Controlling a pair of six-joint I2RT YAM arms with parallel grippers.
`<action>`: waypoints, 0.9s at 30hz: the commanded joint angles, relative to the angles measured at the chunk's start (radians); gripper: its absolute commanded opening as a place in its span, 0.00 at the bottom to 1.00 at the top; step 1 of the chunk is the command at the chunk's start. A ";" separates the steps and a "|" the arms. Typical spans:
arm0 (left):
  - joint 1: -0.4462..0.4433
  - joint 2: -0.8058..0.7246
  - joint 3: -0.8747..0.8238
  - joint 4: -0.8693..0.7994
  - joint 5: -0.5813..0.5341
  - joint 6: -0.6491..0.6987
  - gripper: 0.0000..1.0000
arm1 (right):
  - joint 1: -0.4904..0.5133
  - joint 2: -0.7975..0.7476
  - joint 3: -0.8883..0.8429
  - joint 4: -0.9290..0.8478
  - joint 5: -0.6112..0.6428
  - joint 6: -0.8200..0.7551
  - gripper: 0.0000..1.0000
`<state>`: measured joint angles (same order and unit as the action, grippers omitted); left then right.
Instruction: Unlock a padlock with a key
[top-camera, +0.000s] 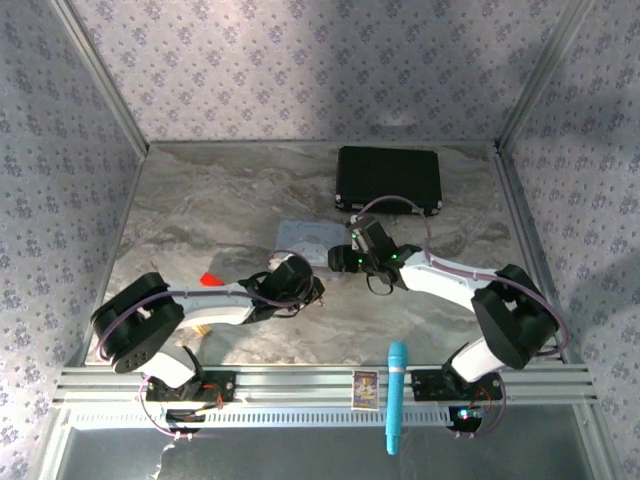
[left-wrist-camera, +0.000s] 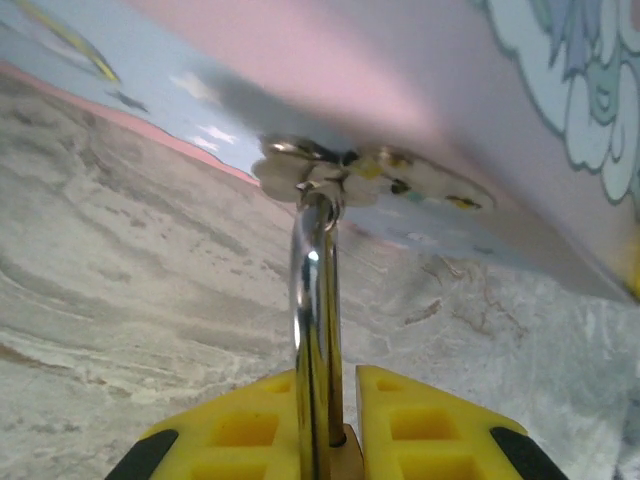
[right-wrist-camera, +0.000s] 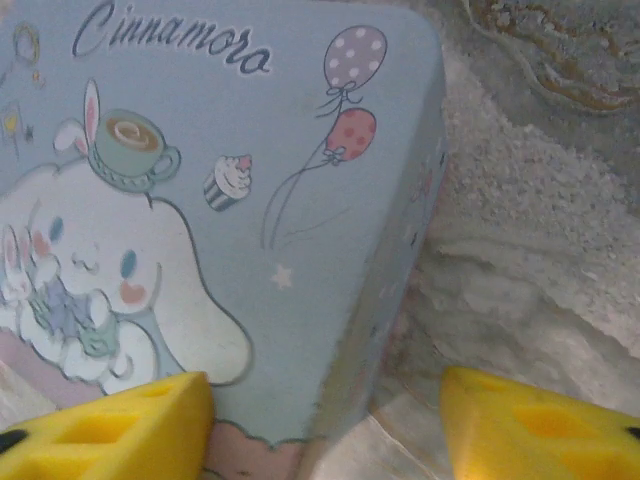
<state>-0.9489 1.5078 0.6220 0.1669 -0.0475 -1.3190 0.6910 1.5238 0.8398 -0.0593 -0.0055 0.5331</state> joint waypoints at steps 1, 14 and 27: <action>0.027 -0.001 0.035 -0.186 0.028 0.149 0.00 | 0.003 0.065 0.034 -0.111 0.096 -0.012 0.56; 0.059 0.000 0.124 -0.661 -0.218 0.421 0.09 | 0.010 0.132 0.043 -0.123 0.122 0.009 0.54; 0.026 0.118 0.195 -0.687 -0.248 0.491 0.19 | 0.012 0.155 0.006 -0.091 0.139 0.041 0.55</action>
<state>-0.9134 1.5974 0.8131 -0.3511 -0.2367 -0.8387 0.7189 1.6150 0.9043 -0.0120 0.0338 0.5625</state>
